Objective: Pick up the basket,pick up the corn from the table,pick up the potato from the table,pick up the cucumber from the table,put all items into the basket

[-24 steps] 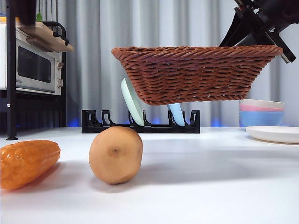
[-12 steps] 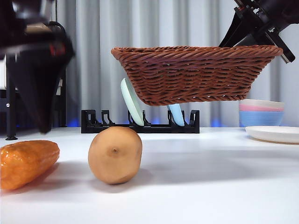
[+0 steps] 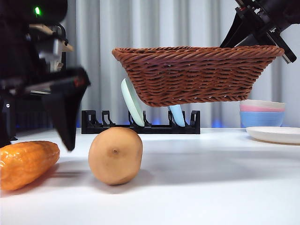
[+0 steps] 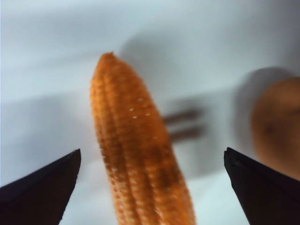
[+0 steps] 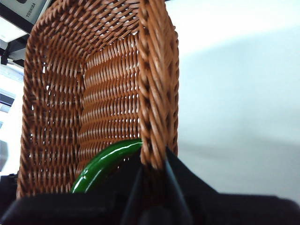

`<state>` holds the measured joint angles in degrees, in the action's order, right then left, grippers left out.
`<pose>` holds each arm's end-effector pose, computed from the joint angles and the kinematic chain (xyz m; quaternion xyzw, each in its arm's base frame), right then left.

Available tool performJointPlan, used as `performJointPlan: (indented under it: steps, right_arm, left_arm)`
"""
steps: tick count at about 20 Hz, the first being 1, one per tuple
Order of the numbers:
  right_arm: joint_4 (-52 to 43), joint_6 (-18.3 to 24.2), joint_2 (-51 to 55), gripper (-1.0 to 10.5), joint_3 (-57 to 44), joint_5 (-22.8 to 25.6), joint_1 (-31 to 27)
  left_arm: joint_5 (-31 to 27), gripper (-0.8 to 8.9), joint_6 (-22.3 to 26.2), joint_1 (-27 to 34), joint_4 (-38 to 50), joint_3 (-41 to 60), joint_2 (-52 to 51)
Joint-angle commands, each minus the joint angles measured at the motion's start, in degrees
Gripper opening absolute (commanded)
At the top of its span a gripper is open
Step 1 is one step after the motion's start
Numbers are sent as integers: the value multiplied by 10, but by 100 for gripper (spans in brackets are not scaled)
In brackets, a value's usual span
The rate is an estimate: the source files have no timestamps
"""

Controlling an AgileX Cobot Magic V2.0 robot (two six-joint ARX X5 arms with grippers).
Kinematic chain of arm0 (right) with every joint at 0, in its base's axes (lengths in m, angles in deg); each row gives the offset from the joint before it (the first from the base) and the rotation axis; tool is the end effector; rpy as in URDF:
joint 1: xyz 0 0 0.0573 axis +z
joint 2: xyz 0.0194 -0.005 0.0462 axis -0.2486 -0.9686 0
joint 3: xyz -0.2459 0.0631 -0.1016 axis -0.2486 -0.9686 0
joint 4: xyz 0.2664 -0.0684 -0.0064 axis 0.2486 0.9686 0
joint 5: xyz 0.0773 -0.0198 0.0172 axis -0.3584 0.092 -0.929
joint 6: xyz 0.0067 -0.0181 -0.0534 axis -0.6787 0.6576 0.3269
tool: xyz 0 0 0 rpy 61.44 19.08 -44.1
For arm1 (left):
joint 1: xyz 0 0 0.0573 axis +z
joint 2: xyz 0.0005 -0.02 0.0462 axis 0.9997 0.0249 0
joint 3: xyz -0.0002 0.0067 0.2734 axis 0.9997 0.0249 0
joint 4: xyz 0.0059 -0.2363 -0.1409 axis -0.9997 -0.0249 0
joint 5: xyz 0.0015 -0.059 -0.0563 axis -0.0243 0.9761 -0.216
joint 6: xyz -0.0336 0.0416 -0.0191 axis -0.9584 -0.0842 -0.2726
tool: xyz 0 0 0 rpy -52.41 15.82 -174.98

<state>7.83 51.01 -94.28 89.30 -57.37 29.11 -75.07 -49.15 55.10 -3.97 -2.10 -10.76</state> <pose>0.2775 0.0901 0.2788 0.1987 0.3547 0.2994 0.8632 0.2183 -0.1434 0.1914 -0.0041 0.5744 -0.1094 0.8112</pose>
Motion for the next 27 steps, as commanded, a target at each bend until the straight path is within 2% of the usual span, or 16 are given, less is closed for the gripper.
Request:
performJointPlan:
  steps: [1,2,4,7,8,14,17,22,24,27]
  right_arm:
    - [-7,0,2,-12,5,-5,0]
    - [-5,0,2,-12,5,-5,0]
    - [-2,0,2,-12,5,-5,0]
    - [-1,0,2,-12,5,-5,0]
    - [-1,0,2,-12,5,-5,0]
    - [-1,0,1,-12,5,-5,0]
    - [-1,0,1,-12,5,-4,0]
    - [-1,0,1,-12,5,-2,0]
    - [-1,0,1,-12,5,-2,0]
    - [-1,0,2,-12,5,-2,0]
  left_arm:
    - [0,526,17,2,1,4,21]
    - [0,521,17,2,2,4,26]
    - [-4,386,19,2,2,4,31]
    - [-19,-35,37,-1,7,4,31]
    - [-19,1,41,-1,6,4,31]
    - [-3,-9,73,-1,-45,3,13]
    - [57,-9,105,-2,-96,3,-33]
    - [231,-8,156,-2,-174,-11,-165]
    - [283,-8,158,-2,-181,-28,-216]
    - [302,-8,145,-2,-147,-65,-273]
